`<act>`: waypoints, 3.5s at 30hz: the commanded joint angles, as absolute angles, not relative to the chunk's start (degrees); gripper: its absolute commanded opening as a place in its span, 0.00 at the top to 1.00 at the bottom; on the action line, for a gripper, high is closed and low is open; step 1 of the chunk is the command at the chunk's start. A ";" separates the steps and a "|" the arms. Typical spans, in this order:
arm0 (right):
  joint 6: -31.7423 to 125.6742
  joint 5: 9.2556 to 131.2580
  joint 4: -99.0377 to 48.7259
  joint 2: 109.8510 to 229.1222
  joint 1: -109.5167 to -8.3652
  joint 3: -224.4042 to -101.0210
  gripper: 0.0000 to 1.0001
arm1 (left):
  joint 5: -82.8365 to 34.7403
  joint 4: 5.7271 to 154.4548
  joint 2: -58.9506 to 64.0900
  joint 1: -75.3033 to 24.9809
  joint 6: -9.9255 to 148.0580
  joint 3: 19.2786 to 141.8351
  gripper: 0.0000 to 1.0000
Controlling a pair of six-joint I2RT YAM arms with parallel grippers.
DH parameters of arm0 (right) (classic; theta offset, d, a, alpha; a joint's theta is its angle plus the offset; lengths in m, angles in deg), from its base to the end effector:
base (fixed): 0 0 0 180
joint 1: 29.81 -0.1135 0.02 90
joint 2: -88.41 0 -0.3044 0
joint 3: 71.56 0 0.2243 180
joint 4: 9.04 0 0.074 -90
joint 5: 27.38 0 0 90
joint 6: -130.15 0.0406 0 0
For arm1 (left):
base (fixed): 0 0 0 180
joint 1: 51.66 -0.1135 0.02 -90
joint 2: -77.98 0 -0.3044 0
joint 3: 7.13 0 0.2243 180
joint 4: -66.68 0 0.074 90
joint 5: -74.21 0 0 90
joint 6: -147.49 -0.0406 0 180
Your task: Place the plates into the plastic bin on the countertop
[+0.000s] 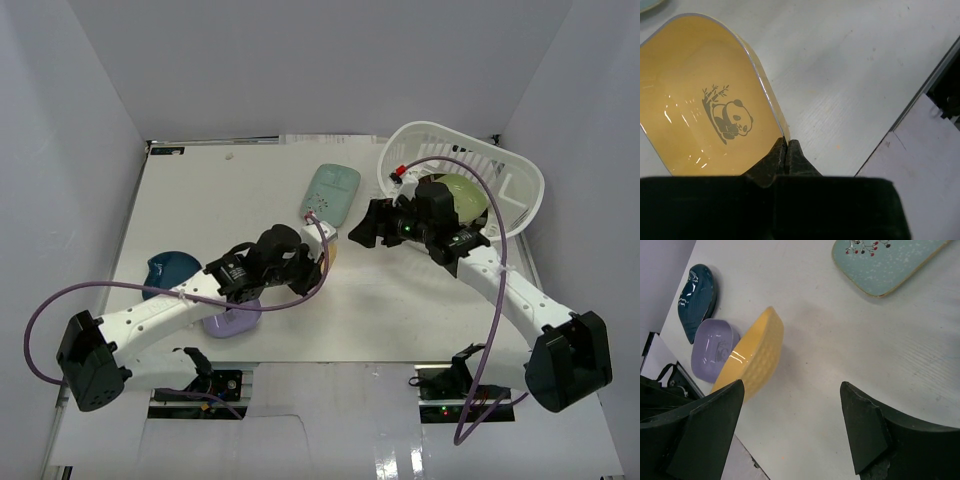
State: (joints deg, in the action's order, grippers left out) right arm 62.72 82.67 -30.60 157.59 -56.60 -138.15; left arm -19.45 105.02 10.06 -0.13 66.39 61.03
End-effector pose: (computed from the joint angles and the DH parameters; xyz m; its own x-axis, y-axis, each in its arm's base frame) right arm 0.2064 0.1198 0.3420 -0.6069 0.0975 -0.7888 -0.5087 0.7149 0.4797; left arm 0.1348 -0.1739 0.3259 -0.5050 0.3873 -0.7714 0.7434 0.6492 -0.1607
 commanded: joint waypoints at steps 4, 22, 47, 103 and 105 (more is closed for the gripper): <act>58.96 88.54 -34.40 161.69 -58.02 -144.73 0.16 | -27.39 104.34 10.65 1.60 60.30 59.54 1.00; 57.29 84.16 -40.82 171.64 -67.61 -145.09 0.43 | -21.50 104.96 7.84 6.78 58.45 60.51 1.00; 65.81 51.72 -32.23 155.71 -27.83 -145.88 0.92 | 7.76 102.76 25.34 8.10 66.97 56.46 0.02; 80.58 58.60 -8.30 201.18 -97.05 -153.27 0.85 | 32.12 99.77 43.52 -1.12 75.59 52.33 0.02; 79.54 55.78 -8.30 196.00 -96.79 -150.47 0.91 | 31.76 99.86 43.44 -1.30 75.59 52.42 0.02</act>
